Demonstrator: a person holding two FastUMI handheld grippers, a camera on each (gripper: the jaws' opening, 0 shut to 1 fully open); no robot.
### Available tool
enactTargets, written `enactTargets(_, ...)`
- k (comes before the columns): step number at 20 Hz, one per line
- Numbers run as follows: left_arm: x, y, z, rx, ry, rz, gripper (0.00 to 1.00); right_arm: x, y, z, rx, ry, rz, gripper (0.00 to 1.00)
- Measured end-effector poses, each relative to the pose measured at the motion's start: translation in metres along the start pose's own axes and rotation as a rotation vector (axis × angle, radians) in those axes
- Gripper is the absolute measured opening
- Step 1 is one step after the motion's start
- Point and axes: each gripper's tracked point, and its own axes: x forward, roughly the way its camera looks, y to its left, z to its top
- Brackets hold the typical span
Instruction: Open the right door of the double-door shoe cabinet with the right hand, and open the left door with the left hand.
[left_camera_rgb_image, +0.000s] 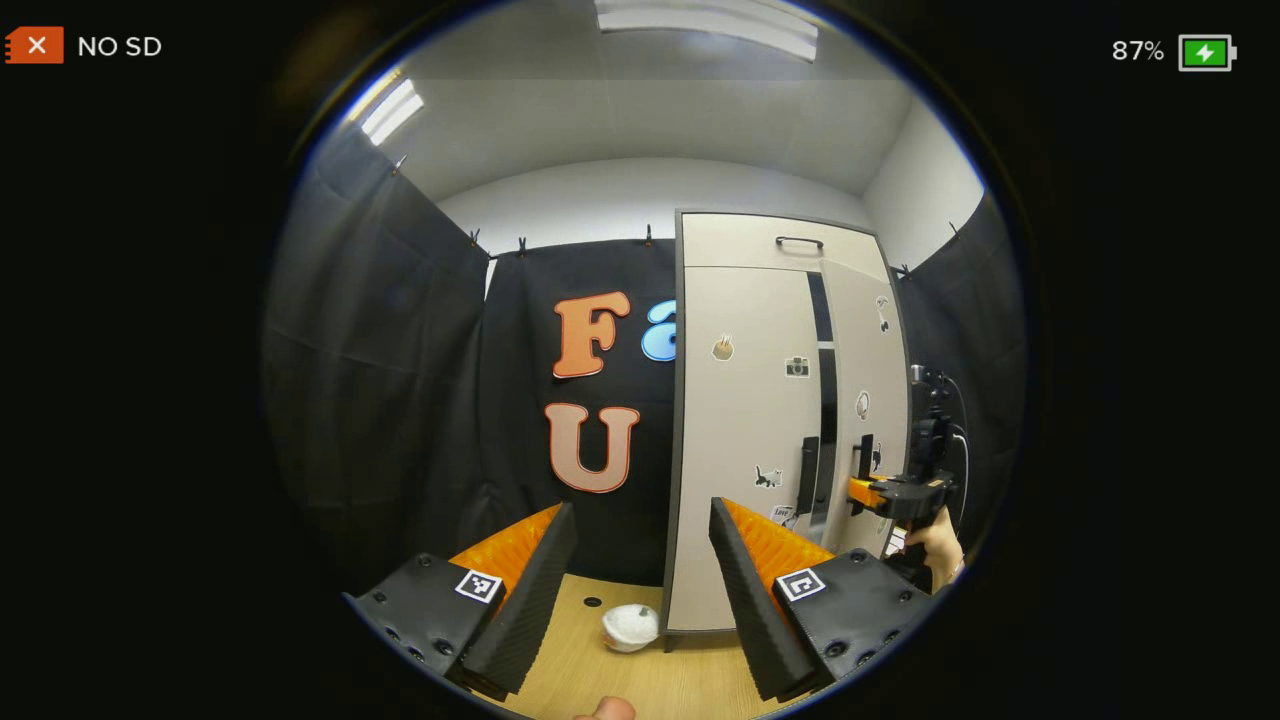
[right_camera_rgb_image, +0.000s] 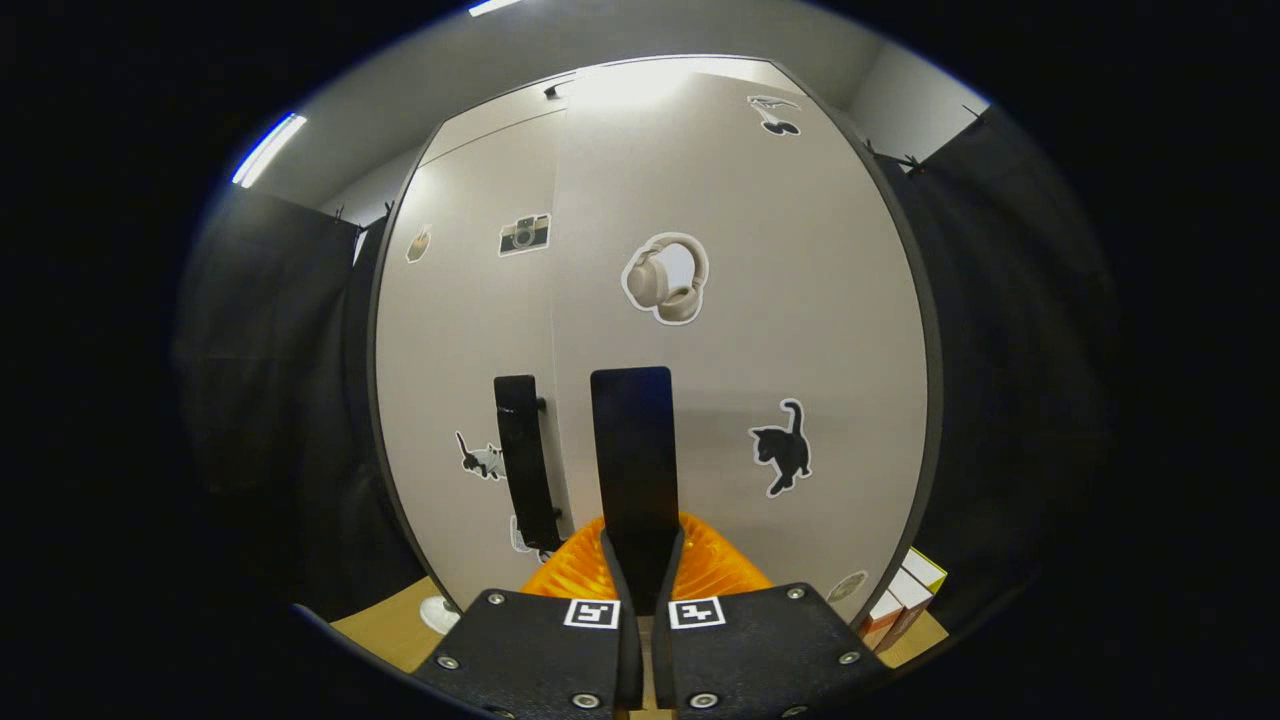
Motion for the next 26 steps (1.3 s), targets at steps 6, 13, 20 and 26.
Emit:
enactTargets(6, -0.007, -0.017, 0.002, -0.005, -0.003, -0.022, 0.81, -0.024, -0.012, 0.004, -0.021, -0.014, -0.007, 0.04)
enactTargets(13, -0.014, -0.037, 0.003, -0.001, -0.008, -0.058, 0.81, -0.044, -0.027, 0.008, -0.043, -0.027, -0.02, 0.03)
enactTargets(20, -0.019, -0.043, 0.003, 0.0, -0.008, -0.071, 0.81, -0.054, -0.04, 0.01, -0.054, -0.045, -0.046, 0.03)
enactTargets(26, -0.018, -0.043, 0.001, -0.005, -0.006, -0.073, 0.81, -0.059, -0.051, 0.012, -0.057, -0.056, -0.075, 0.02)
